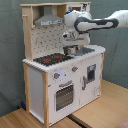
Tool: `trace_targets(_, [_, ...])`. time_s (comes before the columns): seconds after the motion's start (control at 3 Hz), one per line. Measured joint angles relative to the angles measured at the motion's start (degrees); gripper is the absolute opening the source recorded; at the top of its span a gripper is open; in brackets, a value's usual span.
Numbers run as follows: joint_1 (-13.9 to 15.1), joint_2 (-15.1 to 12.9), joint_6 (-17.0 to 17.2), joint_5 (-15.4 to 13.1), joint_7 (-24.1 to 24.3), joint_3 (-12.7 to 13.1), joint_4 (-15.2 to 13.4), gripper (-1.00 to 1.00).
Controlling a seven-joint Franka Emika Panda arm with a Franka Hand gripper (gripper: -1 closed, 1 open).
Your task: Play with the kitchen
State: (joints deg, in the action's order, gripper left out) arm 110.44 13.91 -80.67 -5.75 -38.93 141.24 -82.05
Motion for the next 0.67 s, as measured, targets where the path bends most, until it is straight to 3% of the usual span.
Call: trace_targets(0.67, [-0.35, -8.08, -4.35, -4.76, 1.76, 0.47, -10.01, -1.00])
